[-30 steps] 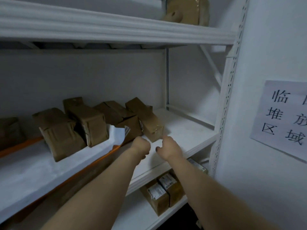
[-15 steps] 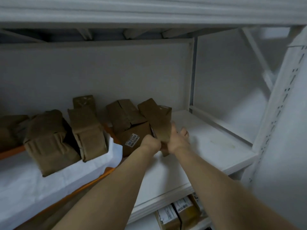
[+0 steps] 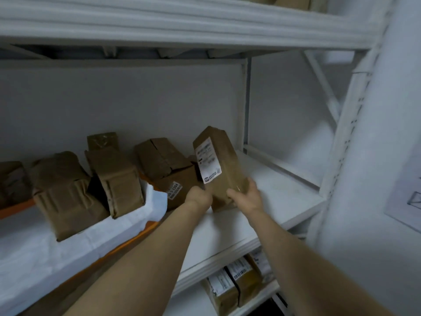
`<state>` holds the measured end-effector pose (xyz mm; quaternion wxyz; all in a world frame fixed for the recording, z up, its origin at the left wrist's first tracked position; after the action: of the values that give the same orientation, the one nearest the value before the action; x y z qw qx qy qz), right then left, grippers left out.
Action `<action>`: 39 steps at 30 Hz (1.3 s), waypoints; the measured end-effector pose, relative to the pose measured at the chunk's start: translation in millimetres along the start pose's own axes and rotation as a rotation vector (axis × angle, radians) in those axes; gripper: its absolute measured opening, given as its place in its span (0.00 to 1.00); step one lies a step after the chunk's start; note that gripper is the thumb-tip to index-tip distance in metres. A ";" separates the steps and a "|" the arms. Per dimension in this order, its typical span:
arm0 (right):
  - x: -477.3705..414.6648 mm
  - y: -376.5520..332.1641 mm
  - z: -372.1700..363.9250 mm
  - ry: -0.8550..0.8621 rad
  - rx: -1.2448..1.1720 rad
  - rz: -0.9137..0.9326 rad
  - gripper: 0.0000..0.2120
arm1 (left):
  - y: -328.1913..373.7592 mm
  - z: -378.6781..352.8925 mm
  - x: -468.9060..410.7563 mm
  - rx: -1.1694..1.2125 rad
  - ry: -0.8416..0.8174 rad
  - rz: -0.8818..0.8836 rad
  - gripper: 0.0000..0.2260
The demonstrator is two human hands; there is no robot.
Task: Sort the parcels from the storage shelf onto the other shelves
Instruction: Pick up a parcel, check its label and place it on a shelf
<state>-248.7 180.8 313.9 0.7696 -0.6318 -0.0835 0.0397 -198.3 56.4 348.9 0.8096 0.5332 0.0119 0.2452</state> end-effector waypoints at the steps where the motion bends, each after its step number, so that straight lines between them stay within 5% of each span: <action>1: 11.8 2.0 4.2 0.000 -0.063 -0.024 0.36 | -4.5 -0.6 4.2 0.027 -0.038 0.001 0.16; 4: 46.3 9.8 11.6 -0.019 -0.203 -0.118 0.23 | -12.0 -0.7 24.9 0.113 -0.109 -0.009 0.16; 11: 144.2 27.9 11.5 -0.053 -0.544 -0.255 0.21 | -31.0 15.2 106.0 0.307 -0.268 0.006 0.21; 16: 199.6 43.9 14.6 -0.125 -0.670 -0.268 0.18 | -47.2 20.3 137.5 0.380 -0.446 0.018 0.14; 19: 222.6 46.3 14.7 -0.094 -0.575 -0.321 0.19 | -57.2 21.7 145.7 0.416 -0.474 0.002 0.18; 23: 230.0 46.9 18.3 -0.042 -0.373 -0.245 0.34 | -63.4 25.5 161.4 0.261 -0.508 -0.062 0.17; 27: 241.2 14.9 18.9 -0.035 -0.302 -0.033 0.16 | -68.0 20.4 182.1 0.078 -0.470 -0.147 0.17; 31: 248.3 1.1 14.5 0.044 -0.119 0.028 0.48 | -69.4 12.7 206.9 0.025 -0.362 -0.256 0.16; 36: 263.5 9.4 30.9 0.082 -0.092 0.027 0.24 | -76.3 -3.7 229.5 0.003 -0.335 -0.330 0.38; 39: 271.0 19.3 48.0 0.060 0.018 0.023 0.42 | -79.3 -12.2 237.9 0.125 -0.493 -0.318 0.39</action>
<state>9.9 276.1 325.2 0.7768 -0.6268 -0.0529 0.0302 38.0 139.7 332.3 0.7819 0.6169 -0.0864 -0.0226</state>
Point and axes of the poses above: each hand's wrist, its own x-axis away from the middle knuckle, its own z-axis out of the back of the hand, y = z × x, the point moved 1 cm from there along -x, towards the middle knuckle, and after that the axes turned 6 degrees about -y, right-handed, at the moved point
